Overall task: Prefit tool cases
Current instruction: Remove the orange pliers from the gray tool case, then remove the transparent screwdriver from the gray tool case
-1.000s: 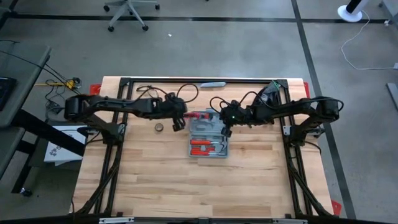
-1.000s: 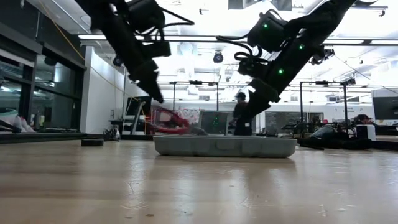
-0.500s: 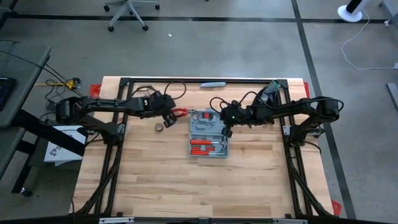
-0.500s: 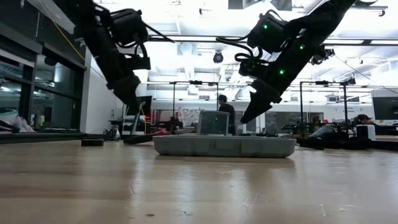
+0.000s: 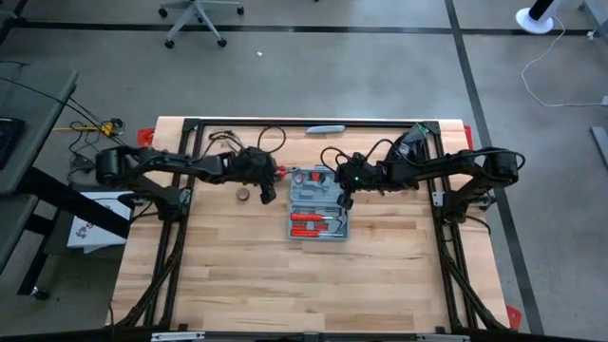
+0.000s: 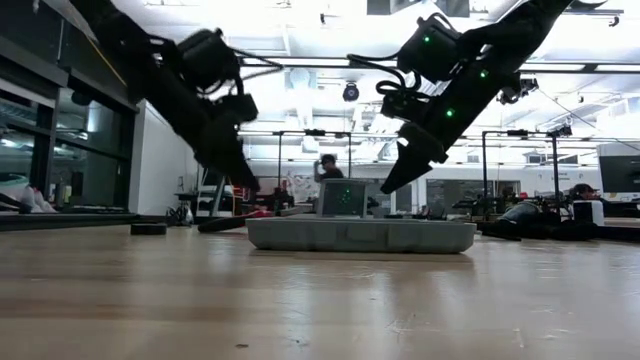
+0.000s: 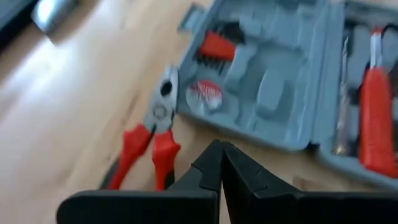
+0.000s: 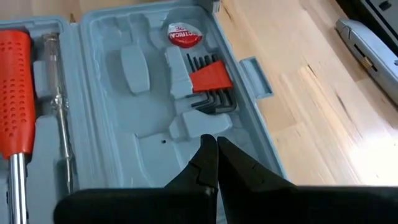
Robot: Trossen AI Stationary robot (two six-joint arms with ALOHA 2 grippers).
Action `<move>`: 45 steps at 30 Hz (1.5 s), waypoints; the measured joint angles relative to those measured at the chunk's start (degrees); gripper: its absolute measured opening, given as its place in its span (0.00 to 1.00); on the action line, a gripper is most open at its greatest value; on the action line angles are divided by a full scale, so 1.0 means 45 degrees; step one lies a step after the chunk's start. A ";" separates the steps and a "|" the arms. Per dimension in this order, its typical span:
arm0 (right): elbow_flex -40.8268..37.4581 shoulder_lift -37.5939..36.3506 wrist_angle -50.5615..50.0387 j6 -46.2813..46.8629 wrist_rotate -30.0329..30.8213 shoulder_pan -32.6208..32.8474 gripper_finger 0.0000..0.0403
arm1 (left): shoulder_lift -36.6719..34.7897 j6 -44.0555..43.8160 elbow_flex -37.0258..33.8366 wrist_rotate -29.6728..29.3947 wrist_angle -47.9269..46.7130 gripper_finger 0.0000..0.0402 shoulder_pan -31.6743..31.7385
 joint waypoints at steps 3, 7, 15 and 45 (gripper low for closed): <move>0.0000 0.0000 0.0046 0.0000 0.0003 0.0000 0.00 | 0.0956 -0.0029 0.0000 0.0304 0.0464 0.00 0.0026; 0.0000 0.0000 0.0051 0.0000 -0.0002 -0.0005 0.00 | 0.2326 -0.0113 0.0029 0.0427 0.1853 0.00 0.0051; 0.0000 0.0000 0.0002 0.0108 -0.0002 -0.0005 0.00 | 0.2960 -0.0670 0.0583 -0.7712 0.2540 0.00 -0.0158; 0.0000 0.0000 0.0449 0.1249 -0.0350 0.1920 0.00 | 0.2498 -0.1278 0.0597 -0.2022 0.3382 0.00 -0.2156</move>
